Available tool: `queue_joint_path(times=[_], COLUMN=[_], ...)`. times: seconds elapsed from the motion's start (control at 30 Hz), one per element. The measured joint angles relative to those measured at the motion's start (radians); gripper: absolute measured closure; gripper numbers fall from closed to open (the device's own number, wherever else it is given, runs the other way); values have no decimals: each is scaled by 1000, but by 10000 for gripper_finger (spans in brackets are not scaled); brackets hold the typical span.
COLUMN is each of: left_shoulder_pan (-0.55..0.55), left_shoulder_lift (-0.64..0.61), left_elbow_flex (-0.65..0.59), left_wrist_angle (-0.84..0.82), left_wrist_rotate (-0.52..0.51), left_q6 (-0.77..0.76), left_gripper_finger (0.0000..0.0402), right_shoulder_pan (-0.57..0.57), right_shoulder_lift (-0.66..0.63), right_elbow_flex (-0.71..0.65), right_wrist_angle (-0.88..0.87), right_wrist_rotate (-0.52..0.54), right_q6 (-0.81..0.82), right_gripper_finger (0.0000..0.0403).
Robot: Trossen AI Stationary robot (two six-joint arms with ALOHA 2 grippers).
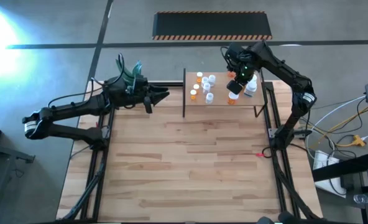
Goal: Pick and place medicine bottles onto shelf by color
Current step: Adjust the pill bottles on the shelf
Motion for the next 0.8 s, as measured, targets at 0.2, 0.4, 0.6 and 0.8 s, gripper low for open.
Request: queue_joint_path(times=[0.2, 0.4, 0.6, 0.8], left_shoulder_pan=[0, 0, 0, 0], left_shoulder_lift=[0, 0, 0, 0], left_elbow_flex=[0, 0, 0, 0], left_wrist_angle=[4, 4, 2, 2], left_wrist_rotate=[0, 0, 0, 0], left_q6=[1, 7, 6, 6], left_gripper_finger=[275, 275, 275, 275], right_shoulder_pan=[0, 5, -4, -13], right_shoulder_lift=[-2, -6, -29, -5], right_elbow_flex=[4, 7, 26, -7], right_wrist_angle=[10, 42, 27, 32], right_wrist_rotate=[-51, -98, 27, 28], right_q6=[0, -30, -15, -25], right_gripper_finger=[394, 394, 394, 394])
